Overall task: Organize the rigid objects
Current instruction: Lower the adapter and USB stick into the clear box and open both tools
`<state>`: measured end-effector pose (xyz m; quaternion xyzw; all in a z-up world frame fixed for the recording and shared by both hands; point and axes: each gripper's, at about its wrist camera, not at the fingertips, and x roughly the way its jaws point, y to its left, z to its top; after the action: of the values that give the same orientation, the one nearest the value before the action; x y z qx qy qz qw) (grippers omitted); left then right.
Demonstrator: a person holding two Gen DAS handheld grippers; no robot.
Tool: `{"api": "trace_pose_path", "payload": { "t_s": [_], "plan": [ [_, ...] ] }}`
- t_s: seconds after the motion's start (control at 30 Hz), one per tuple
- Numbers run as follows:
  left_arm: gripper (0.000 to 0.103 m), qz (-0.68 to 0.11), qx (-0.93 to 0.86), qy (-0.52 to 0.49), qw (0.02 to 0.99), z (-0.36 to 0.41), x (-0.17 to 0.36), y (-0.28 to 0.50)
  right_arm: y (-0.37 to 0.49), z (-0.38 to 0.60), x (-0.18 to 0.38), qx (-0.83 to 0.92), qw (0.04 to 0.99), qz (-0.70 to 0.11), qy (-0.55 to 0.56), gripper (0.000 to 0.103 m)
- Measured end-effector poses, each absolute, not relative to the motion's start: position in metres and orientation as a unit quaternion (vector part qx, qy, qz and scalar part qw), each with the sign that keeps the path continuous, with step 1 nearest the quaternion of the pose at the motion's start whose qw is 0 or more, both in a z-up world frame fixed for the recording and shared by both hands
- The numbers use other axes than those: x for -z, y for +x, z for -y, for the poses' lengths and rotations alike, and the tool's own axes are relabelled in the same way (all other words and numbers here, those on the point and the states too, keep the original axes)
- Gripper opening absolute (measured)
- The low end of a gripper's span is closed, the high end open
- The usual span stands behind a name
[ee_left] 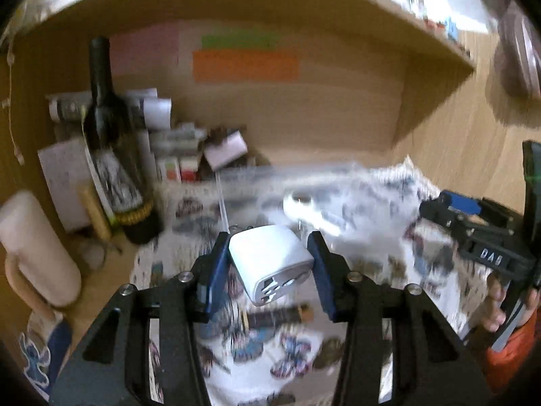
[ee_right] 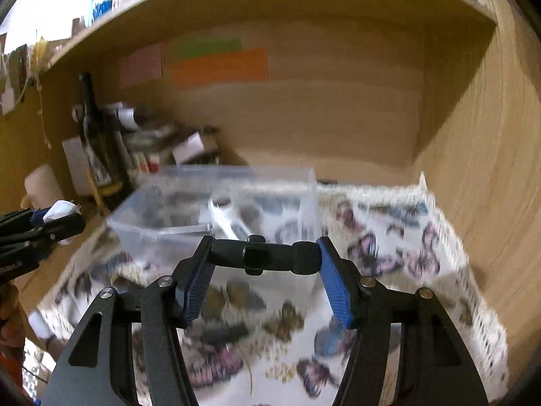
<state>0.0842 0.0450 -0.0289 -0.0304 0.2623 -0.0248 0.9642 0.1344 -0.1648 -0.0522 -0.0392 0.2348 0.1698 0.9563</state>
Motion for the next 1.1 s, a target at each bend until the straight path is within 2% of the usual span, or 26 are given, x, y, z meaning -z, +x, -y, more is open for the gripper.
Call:
{"api": "trace_pose_path", "payload": {
  "t_s": [0.17,0.4,0.87,1.1],
  "plan": [
    [0.046,-0.225,0.016,-0.027,0.974,-0.047,0.002,0.101,0.150,0.155,0.030,-0.185,0.959,-0.212,-0.032,0.057],
    [0.046,-0.231,0.009,-0.028,0.973,-0.048,0.001,0.140,0.183,0.134,0.028,-0.196,0.954,-0.225,-0.040,0.057],
    [0.046,-0.368,0.046,-0.032,0.928,-0.044,0.068,0.215,0.236,0.101,0.081,-0.229,0.918,-0.316,-0.069,0.057],
    [0.046,-0.399,0.058,-0.028,0.915,-0.039,0.088,0.229,0.251,0.093,0.100,-0.235,0.902,-0.355,-0.076,0.057]
  ]
}}
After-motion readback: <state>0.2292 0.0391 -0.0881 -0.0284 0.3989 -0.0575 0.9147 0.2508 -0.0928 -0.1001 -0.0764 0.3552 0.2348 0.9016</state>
